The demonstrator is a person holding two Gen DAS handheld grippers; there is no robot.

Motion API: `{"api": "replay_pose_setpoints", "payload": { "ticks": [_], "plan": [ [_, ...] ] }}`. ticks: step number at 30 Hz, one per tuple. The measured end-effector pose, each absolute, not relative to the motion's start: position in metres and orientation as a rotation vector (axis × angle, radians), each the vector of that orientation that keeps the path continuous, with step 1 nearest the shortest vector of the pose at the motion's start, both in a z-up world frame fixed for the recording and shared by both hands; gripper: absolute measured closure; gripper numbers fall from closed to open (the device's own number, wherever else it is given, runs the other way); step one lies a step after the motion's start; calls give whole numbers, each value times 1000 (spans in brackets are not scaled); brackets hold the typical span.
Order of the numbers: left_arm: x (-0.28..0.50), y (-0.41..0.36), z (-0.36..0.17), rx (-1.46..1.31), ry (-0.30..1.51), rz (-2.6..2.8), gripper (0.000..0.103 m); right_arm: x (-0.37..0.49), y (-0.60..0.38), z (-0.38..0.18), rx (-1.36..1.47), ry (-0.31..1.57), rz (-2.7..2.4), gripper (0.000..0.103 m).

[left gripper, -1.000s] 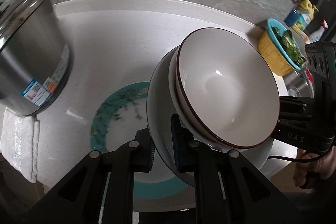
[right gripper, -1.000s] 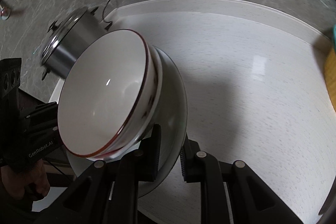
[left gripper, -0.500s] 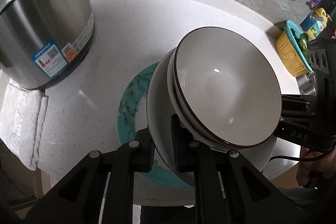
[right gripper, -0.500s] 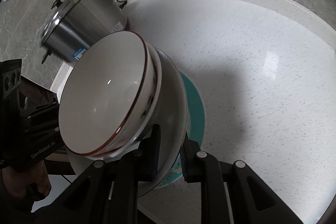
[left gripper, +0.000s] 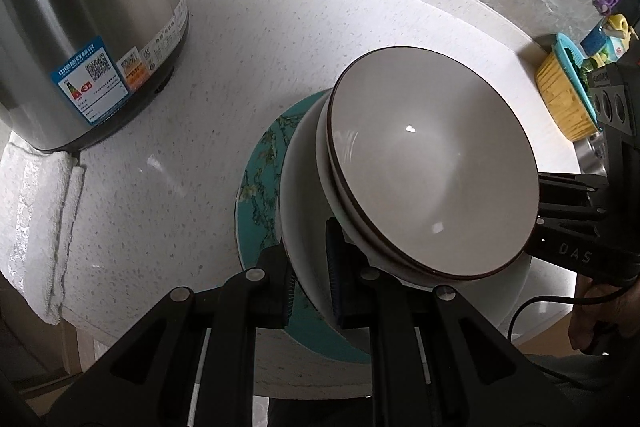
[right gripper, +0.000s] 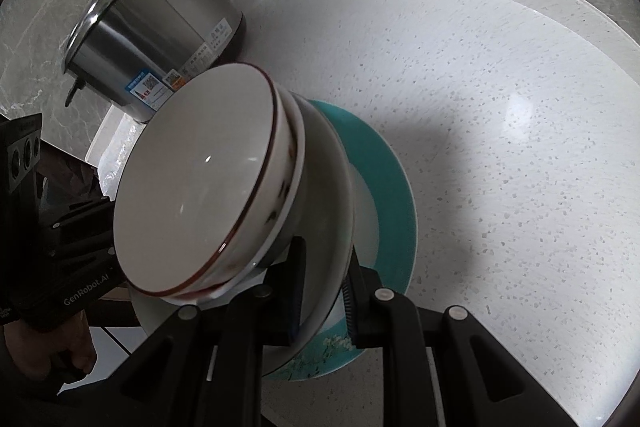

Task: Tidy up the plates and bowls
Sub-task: 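Lift the plate with bowls in both grippers and carry it over the teal floral plate, then lower the white plate onto the teal floral plate and open both grippers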

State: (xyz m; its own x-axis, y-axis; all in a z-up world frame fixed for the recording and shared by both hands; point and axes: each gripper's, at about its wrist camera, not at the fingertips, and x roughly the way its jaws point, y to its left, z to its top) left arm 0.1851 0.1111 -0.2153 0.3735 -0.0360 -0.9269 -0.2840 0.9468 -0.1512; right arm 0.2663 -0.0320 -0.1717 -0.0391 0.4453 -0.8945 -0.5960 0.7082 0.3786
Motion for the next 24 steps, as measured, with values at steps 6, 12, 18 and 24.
{"api": "replay_pose_setpoints", "payload": {
  "ticks": [6,12,18,24],
  "plan": [
    [189,110,-225,-305,1185,161,91,264,-29,-178,-152,1375,840,84],
    [191,111,-232,-303,1183,160,91,265,-29,-183,-160,1364,838,84],
    [194,111,-232,-288,1178,159,92,264,-26,-186,-171,1359,840,84],
    [196,112,-233,-288,1180,154,92,264,-27,-189,-163,1369,838,84]
  ]
}}
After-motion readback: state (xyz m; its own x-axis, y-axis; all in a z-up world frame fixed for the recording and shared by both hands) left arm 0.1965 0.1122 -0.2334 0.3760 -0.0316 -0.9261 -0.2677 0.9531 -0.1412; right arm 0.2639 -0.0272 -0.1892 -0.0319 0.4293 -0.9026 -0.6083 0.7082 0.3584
